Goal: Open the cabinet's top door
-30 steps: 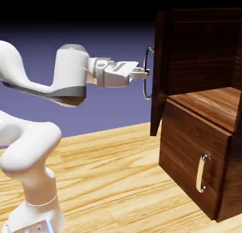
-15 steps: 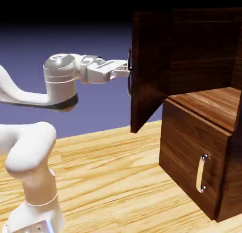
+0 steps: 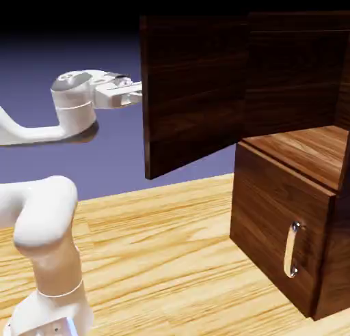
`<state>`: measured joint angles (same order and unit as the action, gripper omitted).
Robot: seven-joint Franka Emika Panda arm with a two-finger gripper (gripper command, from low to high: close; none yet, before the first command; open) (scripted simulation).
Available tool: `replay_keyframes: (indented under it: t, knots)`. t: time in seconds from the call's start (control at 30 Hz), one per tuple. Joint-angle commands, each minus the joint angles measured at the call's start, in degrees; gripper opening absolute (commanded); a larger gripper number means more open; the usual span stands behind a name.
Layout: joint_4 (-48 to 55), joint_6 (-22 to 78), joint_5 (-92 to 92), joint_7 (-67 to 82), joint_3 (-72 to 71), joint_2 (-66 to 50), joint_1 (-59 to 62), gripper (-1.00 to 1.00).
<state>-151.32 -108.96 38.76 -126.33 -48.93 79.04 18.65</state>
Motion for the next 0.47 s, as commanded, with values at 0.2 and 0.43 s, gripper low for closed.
replay_keyframes:
  t: [0.2,0.43]
  knots:
    - [14.2,16.5,-7.3,0.9,-10.5,-2.5,9.6,-1.0]
    - [25.9,27.5,-10.8,2.2,-16.4,-3.3,18.7,1.0]
